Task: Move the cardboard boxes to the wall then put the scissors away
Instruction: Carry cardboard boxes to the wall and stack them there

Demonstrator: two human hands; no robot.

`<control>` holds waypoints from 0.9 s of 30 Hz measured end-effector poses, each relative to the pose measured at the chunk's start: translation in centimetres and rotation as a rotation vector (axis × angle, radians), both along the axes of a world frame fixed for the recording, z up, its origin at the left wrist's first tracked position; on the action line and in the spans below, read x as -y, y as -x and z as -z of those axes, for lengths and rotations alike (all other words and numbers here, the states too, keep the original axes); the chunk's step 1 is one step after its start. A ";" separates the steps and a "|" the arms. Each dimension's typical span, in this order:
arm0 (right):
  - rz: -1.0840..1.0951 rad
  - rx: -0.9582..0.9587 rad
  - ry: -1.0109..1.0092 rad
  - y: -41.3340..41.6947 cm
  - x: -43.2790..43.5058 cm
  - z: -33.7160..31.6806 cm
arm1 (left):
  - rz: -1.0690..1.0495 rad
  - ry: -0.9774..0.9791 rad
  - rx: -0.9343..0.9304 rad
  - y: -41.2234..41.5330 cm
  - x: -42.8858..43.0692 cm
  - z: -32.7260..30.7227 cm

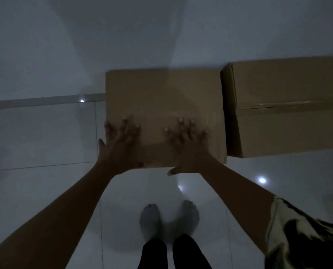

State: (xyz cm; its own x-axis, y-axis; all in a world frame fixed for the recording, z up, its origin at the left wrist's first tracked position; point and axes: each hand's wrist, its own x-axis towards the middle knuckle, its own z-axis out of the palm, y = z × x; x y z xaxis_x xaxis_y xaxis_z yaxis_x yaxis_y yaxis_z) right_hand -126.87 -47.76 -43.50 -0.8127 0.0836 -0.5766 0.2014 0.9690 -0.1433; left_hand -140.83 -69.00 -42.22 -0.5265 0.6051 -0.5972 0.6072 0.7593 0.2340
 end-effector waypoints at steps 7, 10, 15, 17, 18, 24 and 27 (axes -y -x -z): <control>-0.008 0.076 -0.110 0.1 -0.3 0.0 | 0.154 0.005 -0.033 -0.5 1.3 0.9; -0.005 0.089 -0.114 0.5 -1.0 -0.5 | 0.150 0.019 -0.015 -0.6 0.4 0.8; -0.016 0.097 -0.126 0.5 -2.1 -0.5 | 0.106 0.047 0.020 -1.0 -0.6 0.5; -0.021 0.095 -0.120 0.4 -2.3 -0.5 | 0.108 0.068 0.039 -1.0 -0.9 0.3; -0.023 0.092 -0.118 0.4 -2.5 -0.6 | 0.115 0.080 0.051 -1.0 -1.1 0.2; -0.023 0.086 -0.125 -0.1 -3.2 -1.0 | 0.179 0.110 0.055 -1.5 -2.0 -0.4; -0.018 0.079 -0.137 -0.5 -3.6 -1.0 | 0.213 0.103 0.038 -1.7 -2.0 -0.3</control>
State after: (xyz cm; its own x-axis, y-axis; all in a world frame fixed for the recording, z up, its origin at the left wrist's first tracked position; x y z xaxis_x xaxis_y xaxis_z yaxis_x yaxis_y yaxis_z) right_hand -126.33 -44.15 -42.46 -0.7675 0.1518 -0.6228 0.1892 0.9819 0.0062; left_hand -139.13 -67.02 -41.88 -0.3691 0.6349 -0.6787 0.7485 0.6359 0.1879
